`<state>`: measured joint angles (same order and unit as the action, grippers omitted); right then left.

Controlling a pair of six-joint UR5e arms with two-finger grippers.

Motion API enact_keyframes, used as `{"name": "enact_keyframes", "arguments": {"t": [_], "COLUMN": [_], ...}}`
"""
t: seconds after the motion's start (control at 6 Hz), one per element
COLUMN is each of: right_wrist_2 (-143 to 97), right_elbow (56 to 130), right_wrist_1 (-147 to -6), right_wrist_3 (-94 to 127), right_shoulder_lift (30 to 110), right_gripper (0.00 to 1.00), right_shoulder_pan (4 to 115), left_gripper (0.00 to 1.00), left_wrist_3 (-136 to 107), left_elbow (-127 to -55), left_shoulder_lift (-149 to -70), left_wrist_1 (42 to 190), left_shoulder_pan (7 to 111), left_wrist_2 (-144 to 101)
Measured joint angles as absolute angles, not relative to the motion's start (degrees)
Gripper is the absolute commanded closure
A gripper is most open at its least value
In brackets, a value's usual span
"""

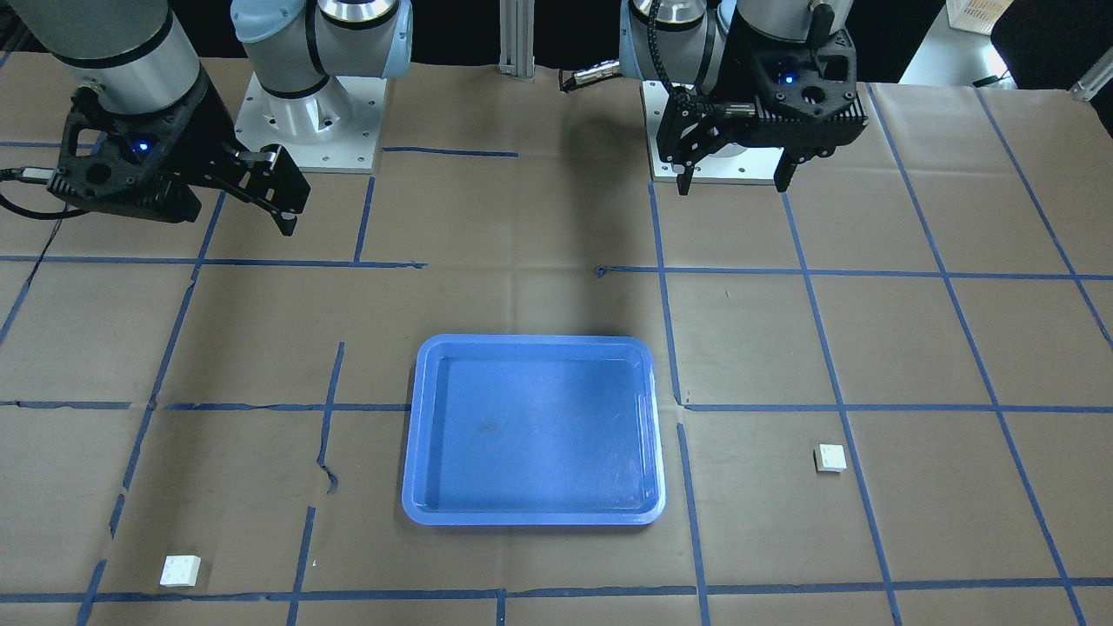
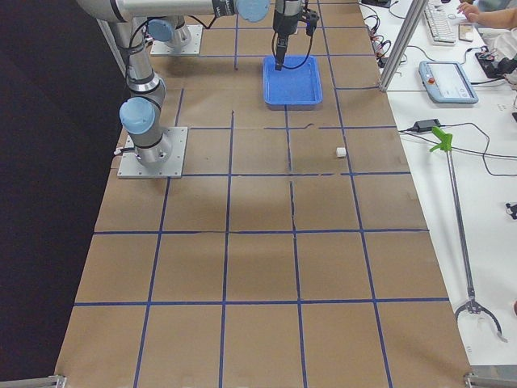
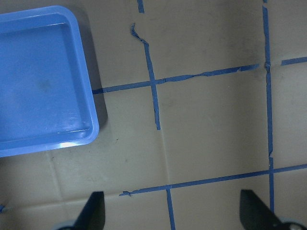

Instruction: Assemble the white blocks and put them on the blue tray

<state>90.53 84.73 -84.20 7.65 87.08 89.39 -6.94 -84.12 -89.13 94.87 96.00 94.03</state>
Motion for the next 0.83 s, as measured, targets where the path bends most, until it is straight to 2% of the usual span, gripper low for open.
{"name": "enact_keyframes", "arguments": {"t": [0.33, 0.83], "right_wrist_2": [90.58, 90.78], "right_elbow": [84.8, 84.9], "right_wrist_1": [-84.0, -83.25], "right_wrist_3": [7.65, 0.93], "right_shoulder_lift": [87.18, 87.26], "right_gripper": [0.0, 0.0], "right_shoulder_pan": [89.32, 88.97], "left_gripper": [0.01, 0.01], "left_wrist_3": [-5.25, 12.98], "left_elbow": [-85.27, -85.81], "left_shoulder_lift": [-89.35, -99.04], "left_wrist_1": [94.14, 87.23], "left_shoulder_pan": [90.66, 77.32], "left_wrist_2": [94.17, 94.17]}}
